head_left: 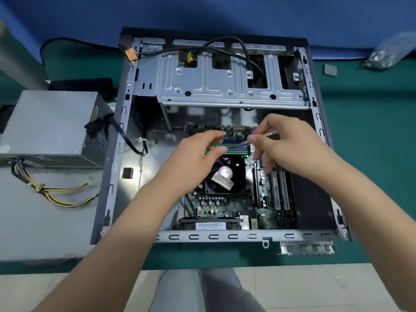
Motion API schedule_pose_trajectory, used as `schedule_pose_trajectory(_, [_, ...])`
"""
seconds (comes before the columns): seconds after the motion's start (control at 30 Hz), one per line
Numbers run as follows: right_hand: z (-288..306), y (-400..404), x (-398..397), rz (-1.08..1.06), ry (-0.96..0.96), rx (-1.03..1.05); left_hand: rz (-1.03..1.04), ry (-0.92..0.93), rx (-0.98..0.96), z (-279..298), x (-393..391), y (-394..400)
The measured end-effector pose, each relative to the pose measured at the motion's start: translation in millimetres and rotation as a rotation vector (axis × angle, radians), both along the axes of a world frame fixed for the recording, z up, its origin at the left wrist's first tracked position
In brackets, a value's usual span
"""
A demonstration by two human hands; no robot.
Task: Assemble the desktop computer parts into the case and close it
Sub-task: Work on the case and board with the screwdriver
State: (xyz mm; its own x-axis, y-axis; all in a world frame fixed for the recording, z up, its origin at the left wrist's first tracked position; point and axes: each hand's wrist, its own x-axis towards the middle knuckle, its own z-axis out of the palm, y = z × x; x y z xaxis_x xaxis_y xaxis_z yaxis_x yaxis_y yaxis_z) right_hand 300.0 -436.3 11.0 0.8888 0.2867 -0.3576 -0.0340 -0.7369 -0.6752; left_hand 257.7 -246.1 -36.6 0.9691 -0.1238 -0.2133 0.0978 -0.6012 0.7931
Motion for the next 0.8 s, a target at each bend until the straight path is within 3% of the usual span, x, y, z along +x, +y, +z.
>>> schedule_pose_trajectory(0.1, [11.2, 11.5, -4.2, -0.123, 0.179, 0.349, -0.01, -0.017, -0.025, 14.0, -6.4, 3.9])
schedule_pose_trajectory(0.23, [21.8, 37.1, 0.5, -0.173, 0.281, 0.646, 0.052, -0.074, -0.05, 37.4, -7.1, 27.1])
schedule_pose_trajectory(0.4, [30.2, 96.6, 19.5, -0.014, 0.352, 0.827, 0.118, -0.181, -0.098, 63.2, 6.4, 69.4])
schedule_pose_trajectory(0.5, [30.3, 130.5, 41.3, -0.025, 0.304, 0.948, 0.206, -0.204, -0.125, 71.4, 25.1, 108.5])
schedule_pose_trajectory(0.57, [24.4, 152.2, 59.4, -0.075, 0.16, 0.918, 0.283, -0.24, -0.111, 68.7, 39.1, 139.9])
schedule_pose_trajectory(0.63, [13.2, 171.7, 78.4, -0.089, -0.044, 0.773, 0.306, -0.27, 0.066, 58.7, 53.2, 172.2])
schedule_pose_trajectory(0.8, [-25.6, 191.0, 106.4, 0.022, -0.358, 0.302, 0.239, -0.07, 0.445, 11.8, 86.9, 237.9])
